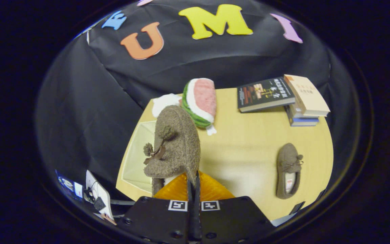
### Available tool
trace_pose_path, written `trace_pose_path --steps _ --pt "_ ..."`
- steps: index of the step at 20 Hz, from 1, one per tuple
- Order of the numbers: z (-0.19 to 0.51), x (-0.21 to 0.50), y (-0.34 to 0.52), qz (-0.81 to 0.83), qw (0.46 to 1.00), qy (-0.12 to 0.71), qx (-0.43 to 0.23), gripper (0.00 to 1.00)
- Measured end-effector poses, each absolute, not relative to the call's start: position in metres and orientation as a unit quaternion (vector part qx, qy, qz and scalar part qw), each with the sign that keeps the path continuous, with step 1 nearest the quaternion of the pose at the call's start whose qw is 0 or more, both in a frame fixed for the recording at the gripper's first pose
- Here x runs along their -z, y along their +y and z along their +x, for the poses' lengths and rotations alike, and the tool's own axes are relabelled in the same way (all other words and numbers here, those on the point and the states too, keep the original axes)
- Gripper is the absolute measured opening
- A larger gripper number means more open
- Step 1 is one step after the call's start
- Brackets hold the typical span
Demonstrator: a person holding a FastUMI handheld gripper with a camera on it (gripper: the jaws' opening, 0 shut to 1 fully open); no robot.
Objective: Open the storage box then place both shoes into the box .Put the left shoe in first, then the right shoe, with the right side of both shoes facing outward in a uniform manner.
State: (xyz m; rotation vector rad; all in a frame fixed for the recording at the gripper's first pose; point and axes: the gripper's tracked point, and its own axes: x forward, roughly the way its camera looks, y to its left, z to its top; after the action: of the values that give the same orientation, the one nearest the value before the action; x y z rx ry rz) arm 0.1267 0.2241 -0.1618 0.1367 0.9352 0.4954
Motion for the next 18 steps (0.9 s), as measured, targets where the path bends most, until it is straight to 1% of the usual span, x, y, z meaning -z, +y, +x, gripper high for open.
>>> trace_pose_path --steps 4,7,9,12,18 --pt "0.117 0.168 0.301 0.067 0.844 0.461 -0.265 0.00" --pt "0.123 0.182 0.345 0.089 0.834 0.478 -0.260 0.00" --pt "0.133 0.197 0.362 0.105 0.828 0.494 -0.243 0.00" --pt "0.146 0.232 0.382 0.125 0.818 0.524 -0.199 0.00" --pt "0.162 0.296 0.404 0.113 0.814 0.555 -0.133 0.01"
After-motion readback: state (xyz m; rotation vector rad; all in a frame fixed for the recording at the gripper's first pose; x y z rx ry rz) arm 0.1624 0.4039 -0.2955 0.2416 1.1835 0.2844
